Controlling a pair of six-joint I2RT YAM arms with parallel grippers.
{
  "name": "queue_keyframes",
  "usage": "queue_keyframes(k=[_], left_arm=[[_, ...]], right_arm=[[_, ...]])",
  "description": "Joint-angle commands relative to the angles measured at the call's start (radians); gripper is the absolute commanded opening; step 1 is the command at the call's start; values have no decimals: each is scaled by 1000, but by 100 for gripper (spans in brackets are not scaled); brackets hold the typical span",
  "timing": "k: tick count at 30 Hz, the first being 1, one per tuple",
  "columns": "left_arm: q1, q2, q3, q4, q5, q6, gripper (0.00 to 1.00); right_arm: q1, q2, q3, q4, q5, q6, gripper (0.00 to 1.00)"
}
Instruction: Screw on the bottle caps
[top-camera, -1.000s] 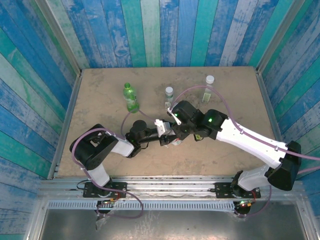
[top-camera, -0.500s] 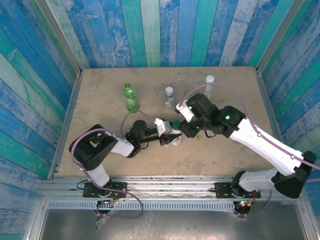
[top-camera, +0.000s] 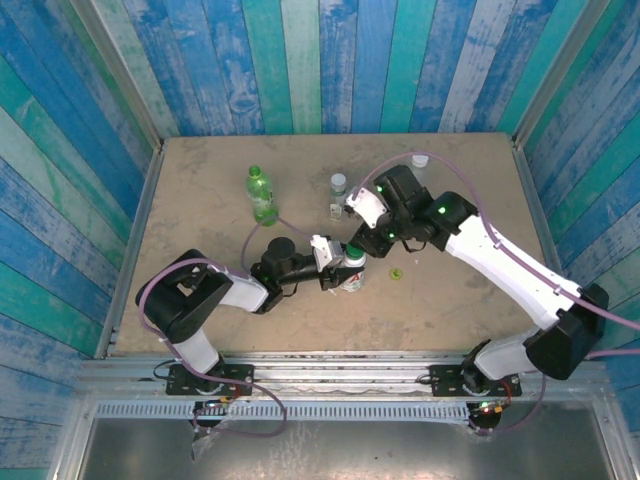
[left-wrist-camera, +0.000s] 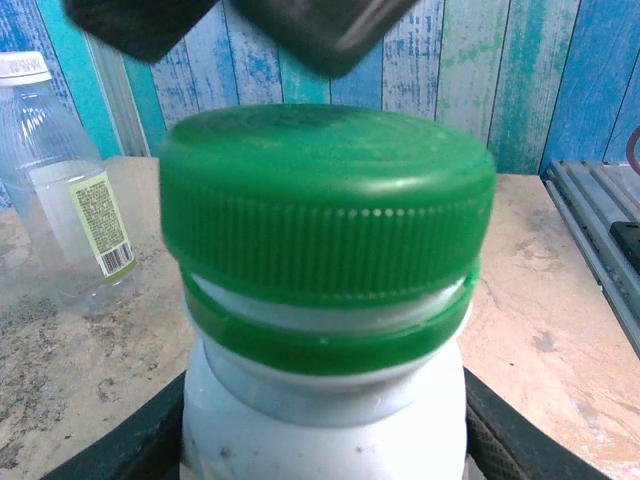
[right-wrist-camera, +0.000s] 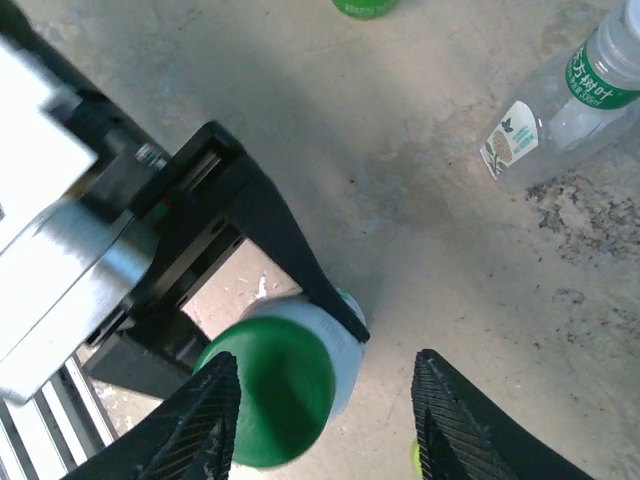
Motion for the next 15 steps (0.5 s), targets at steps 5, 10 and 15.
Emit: queue_keyframes(k=[5, 10, 15], left_arm=[[-1, -29, -8, -109, 23, 7, 54], [-2, -27, -8, -112, 22, 11, 54], [0, -23, -7, -109, 21, 10, 55]], right_arm=[[-6, 9, -24, -54, -21, 61, 40], [-4, 12, -75, -111, -15, 68, 34], [36, 13, -171, -148, 19, 96, 34]])
